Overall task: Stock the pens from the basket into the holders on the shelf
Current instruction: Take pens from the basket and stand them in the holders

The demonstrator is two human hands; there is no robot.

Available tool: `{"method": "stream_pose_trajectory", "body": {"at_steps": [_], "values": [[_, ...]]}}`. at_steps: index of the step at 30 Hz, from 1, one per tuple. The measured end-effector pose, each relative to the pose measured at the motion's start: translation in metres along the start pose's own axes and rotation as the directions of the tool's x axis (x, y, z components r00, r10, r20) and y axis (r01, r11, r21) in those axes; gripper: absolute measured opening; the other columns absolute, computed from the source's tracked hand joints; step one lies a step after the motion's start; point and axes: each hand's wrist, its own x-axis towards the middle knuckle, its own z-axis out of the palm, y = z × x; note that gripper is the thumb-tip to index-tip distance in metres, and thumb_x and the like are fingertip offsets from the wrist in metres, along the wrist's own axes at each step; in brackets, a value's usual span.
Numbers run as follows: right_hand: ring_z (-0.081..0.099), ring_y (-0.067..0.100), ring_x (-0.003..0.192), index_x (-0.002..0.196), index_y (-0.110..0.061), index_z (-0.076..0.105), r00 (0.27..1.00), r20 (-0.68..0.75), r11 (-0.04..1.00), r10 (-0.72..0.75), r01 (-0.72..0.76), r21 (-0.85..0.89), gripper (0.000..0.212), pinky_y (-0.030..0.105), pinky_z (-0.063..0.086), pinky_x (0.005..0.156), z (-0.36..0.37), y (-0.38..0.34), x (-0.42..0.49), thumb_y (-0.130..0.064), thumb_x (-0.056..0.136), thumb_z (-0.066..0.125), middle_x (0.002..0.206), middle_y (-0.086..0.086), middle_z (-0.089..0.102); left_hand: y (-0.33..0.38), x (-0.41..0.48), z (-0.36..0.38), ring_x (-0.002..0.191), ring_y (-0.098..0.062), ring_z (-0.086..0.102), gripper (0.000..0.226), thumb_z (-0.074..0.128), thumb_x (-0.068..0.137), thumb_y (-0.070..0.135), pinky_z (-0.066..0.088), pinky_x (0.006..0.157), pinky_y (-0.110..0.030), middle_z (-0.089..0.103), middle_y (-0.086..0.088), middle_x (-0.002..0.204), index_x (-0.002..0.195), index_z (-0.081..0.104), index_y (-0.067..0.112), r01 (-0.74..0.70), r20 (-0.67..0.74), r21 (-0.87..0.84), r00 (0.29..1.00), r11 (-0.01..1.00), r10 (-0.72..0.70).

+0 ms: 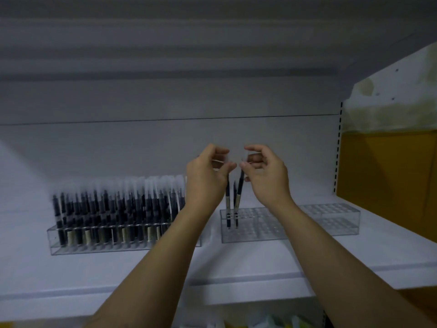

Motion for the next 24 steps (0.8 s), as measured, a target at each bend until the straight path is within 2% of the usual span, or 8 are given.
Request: {"method": "stream_pose_trajectory", "body": {"at_steps": [7, 14, 18, 20, 22, 24], "values": [[0.065, 0.017, 0.082, 0.106, -0.030, 0.061, 1.000, 0.017, 0.999, -0.017, 0.017, 0.027, 0.030, 0.041, 0.059, 0.071, -0.004, 0.009, 0.003, -0.008, 0.088, 0.067, 0.087, -0.005, 0.060, 0.000, 0.002, 0.004, 0.080, 0.004, 0.059, 0.017, 0.075, 0.082, 0.014, 0.048, 0.064, -0.009, 0.062, 0.015, 0.084, 0.092, 0.062, 0.020, 0.016, -0.012, -0.017, 1.000, 1.000, -0.016], [0.063, 0.008, 0.082, 0.105, -0.033, 0.061, 0.996, 0.052, 0.997, -0.073, 0.074, -0.019, 0.031, 0.031, 0.059, 0.072, -0.006, 0.013, -0.004, -0.010, 0.086, 0.071, 0.089, -0.009, 0.062, 0.000, -0.013, 0.001, 0.080, 0.003, 0.060, 0.018, 0.075, 0.082, 0.015, 0.047, 0.067, -0.007, 0.062, 0.018, 0.083, 0.090, 0.061, 0.023, -0.017, -0.047, -0.028, 0.999, 0.999, 0.016], [0.059, -0.004, 0.077, 0.104, -0.036, 0.060, 0.984, 0.165, 0.989, -0.065, 0.086, -0.122, 0.028, 0.008, 0.049, 0.065, -0.003, 0.021, -0.011, -0.017, 0.087, 0.071, 0.088, -0.012, 0.061, -0.009, -0.020, 0.007, 0.077, 0.000, 0.062, 0.015, 0.074, 0.083, 0.014, 0.048, 0.065, -0.008, 0.064, 0.012, 0.083, 0.093, 0.065, 0.019, 0.061, 0.019, 0.012, 0.998, 0.998, -0.061], [0.059, -0.007, 0.074, 0.111, -0.037, 0.060, 0.970, 0.239, 0.975, -0.039, 0.089, -0.204, 0.030, 0.003, 0.043, 0.061, -0.003, 0.026, -0.016, -0.018, 0.088, 0.068, 0.088, -0.014, 0.061, -0.012, -0.025, 0.010, 0.077, 0.000, 0.063, 0.017, 0.071, 0.086, 0.011, 0.048, 0.064, -0.008, 0.064, 0.013, 0.083, 0.097, 0.063, 0.022, 0.101, 0.041, -0.016, 0.994, 0.995, -0.100], [0.060, -0.003, 0.074, 0.125, -0.042, 0.053, 0.951, 0.308, 0.943, -0.020, 0.120, -0.309, 0.043, 0.007, 0.045, 0.063, -0.004, 0.030, -0.021, -0.021, 0.090, 0.065, 0.086, -0.017, 0.061, -0.014, -0.026, 0.013, 0.079, 0.003, 0.061, 0.023, 0.067, 0.088, 0.008, 0.047, 0.063, -0.006, 0.062, 0.015, 0.084, 0.103, 0.063, 0.024, 0.118, 0.051, -0.037, 0.992, 0.992, -0.116], [0.060, 0.001, 0.076, 0.136, -0.050, 0.037, 0.933, 0.361, 0.904, 0.013, 0.144, -0.403, 0.059, 0.021, 0.051, 0.071, -0.008, 0.032, -0.025, -0.022, 0.091, 0.062, 0.084, -0.017, 0.060, -0.015, -0.029, 0.015, 0.079, 0.005, 0.060, 0.029, 0.066, 0.088, 0.006, 0.047, 0.063, -0.005, 0.062, 0.013, 0.086, 0.111, 0.062, 0.025, 0.133, 0.057, -0.033, 0.990, 0.991, -0.131]]}}
